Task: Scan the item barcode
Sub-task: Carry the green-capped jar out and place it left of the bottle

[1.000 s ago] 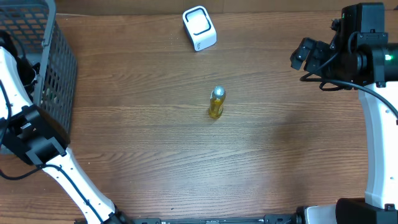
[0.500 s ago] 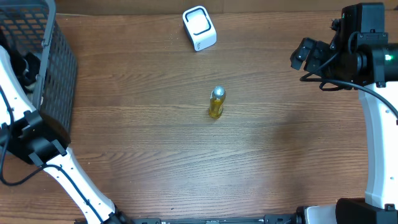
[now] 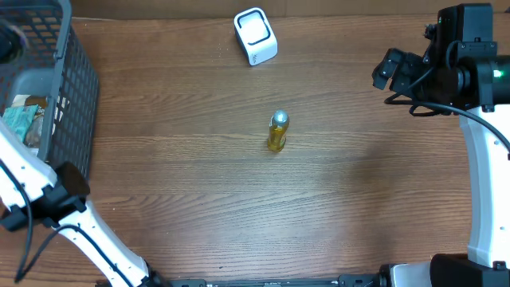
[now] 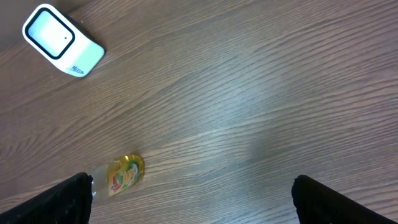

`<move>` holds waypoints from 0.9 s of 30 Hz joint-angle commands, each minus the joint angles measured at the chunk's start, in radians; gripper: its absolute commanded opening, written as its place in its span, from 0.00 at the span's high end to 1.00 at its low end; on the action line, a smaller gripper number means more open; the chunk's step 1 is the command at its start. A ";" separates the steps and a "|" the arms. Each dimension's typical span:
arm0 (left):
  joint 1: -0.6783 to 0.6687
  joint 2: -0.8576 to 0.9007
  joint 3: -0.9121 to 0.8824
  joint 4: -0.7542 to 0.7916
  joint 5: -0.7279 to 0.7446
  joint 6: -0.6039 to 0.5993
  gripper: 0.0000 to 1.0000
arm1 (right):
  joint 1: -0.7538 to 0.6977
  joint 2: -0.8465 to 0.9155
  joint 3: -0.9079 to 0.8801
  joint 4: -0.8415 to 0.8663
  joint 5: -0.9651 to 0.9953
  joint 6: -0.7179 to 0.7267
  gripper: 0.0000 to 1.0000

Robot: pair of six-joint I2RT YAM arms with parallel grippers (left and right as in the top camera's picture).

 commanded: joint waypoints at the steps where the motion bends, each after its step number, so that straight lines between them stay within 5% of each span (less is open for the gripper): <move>1: -0.058 -0.121 0.038 -0.002 0.125 -0.025 0.89 | -0.002 -0.008 -0.002 0.002 -0.002 0.008 0.00; 14: -0.450 -0.208 -0.050 -0.034 0.046 -0.021 0.84 | -0.002 -0.008 -0.002 0.003 -0.002 0.008 0.00; 20: -0.646 -0.208 -0.325 -0.034 0.005 -0.027 0.83 | -0.002 -0.008 -0.002 -0.006 -0.002 0.007 0.00; 27: -0.826 -0.208 -0.755 -0.008 -0.212 -0.051 0.79 | -0.002 -0.008 -0.002 -0.012 -0.002 0.007 0.00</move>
